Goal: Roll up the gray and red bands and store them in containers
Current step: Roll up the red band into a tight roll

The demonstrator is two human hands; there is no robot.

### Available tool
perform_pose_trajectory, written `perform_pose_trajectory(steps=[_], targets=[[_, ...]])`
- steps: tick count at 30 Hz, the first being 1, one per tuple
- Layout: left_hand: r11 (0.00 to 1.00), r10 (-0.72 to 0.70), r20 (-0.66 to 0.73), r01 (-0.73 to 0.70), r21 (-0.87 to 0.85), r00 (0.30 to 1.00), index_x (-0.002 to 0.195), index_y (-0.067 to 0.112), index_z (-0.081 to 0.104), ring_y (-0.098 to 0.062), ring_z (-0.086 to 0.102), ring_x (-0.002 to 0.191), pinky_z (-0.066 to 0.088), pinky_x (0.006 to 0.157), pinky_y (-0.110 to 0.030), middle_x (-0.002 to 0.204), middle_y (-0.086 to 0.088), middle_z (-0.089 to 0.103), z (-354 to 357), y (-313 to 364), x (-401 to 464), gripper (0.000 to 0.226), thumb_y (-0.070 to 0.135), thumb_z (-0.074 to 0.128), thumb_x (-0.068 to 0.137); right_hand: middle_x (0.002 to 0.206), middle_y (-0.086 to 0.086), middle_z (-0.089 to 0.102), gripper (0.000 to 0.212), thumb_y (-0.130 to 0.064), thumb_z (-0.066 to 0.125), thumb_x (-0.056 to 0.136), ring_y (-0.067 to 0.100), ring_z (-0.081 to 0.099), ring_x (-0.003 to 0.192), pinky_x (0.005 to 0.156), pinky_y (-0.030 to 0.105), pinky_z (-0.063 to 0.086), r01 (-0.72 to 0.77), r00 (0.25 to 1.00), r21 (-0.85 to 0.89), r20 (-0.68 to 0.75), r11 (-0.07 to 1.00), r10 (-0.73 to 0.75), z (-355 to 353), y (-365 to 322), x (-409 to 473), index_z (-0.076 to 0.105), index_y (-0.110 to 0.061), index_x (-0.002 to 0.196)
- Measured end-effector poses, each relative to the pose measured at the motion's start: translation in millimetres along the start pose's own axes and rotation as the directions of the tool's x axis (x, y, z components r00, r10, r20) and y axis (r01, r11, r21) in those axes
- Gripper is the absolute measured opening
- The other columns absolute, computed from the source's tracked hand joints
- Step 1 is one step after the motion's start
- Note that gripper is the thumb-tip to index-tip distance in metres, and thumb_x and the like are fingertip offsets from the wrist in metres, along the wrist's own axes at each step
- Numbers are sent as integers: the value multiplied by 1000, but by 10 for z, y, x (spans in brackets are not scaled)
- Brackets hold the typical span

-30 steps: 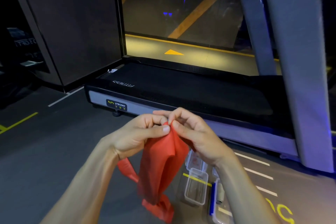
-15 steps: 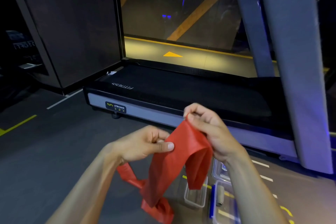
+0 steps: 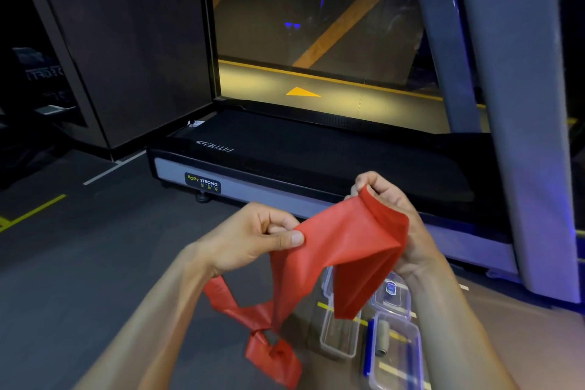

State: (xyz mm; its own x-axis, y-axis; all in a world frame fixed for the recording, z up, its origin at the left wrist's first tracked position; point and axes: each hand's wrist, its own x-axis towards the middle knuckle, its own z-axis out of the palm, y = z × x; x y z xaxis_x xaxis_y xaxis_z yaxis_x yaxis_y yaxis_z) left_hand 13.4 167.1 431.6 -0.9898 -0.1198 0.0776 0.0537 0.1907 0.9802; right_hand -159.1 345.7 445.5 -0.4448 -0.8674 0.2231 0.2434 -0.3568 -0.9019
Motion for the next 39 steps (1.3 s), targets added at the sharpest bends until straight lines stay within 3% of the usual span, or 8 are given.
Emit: perform_pose_trajectory(steps=[6,10,13,18,23,27,34,39], targets=[[1000,9,-9,-9,-13,1000,83,13,74,-24,34,73,36,71,-26,70,-11,38,16,20,-5,17,27,68,91,80,5,51,4,-17,58,96,11,49,65,59,23,45,3,1000,-16,-15,1000,-3,-62,7,-15,60,-15,92],[989,62,16,-59,-135,998,74,19,73,-10,47,61,42,65,-21,62,0,51,-5,44,-31,19,33,76,86,87,12,53,21,-32,74,91,16,49,71,61,25,42,-20,1000,-188,1,982,20,-97,30,-16,62,-15,95],[956,67,19,-58,-286,998,76,15,71,-9,54,60,44,59,-20,67,-3,57,-41,56,-53,34,46,86,75,111,18,64,22,-33,71,92,28,63,98,86,37,52,-38,997,-220,61,975,53,-59,82,-24,62,-13,97],[919,41,12,-33,-394,999,79,14,57,-7,48,58,40,55,-19,68,2,54,-22,51,-40,24,31,70,90,135,20,63,9,-19,54,98,41,59,129,116,64,34,12,991,-85,132,996,-1,101,109,-31,54,-9,98],[960,1,19,4,-281,1000,85,6,58,-17,44,67,35,60,-30,77,-13,49,34,17,7,22,25,64,95,143,14,60,12,-16,51,102,40,57,131,109,60,41,40,981,-209,193,977,1,369,164,1,52,-5,100],[983,-22,-35,16,-181,999,87,-4,60,-29,31,77,18,65,-41,80,-29,38,30,-3,10,41,34,75,88,128,13,69,10,-13,57,102,24,64,122,103,37,51,86,973,-463,230,882,26,408,205,37,59,-3,101],[997,-16,12,17,-70,1000,78,18,70,-4,40,60,36,61,-18,61,6,45,16,9,-18,19,17,64,96,87,-2,64,10,-16,60,102,10,55,80,75,25,44,65,974,-633,210,772,90,284,145,15,63,-8,98],[997,-76,116,78,-15,990,102,-10,64,-12,56,79,47,75,-19,85,-9,63,29,-27,-33,26,15,59,101,84,2,60,9,-22,63,98,19,56,82,77,28,45,51,978,-537,197,842,67,218,113,9,65,-14,93]])
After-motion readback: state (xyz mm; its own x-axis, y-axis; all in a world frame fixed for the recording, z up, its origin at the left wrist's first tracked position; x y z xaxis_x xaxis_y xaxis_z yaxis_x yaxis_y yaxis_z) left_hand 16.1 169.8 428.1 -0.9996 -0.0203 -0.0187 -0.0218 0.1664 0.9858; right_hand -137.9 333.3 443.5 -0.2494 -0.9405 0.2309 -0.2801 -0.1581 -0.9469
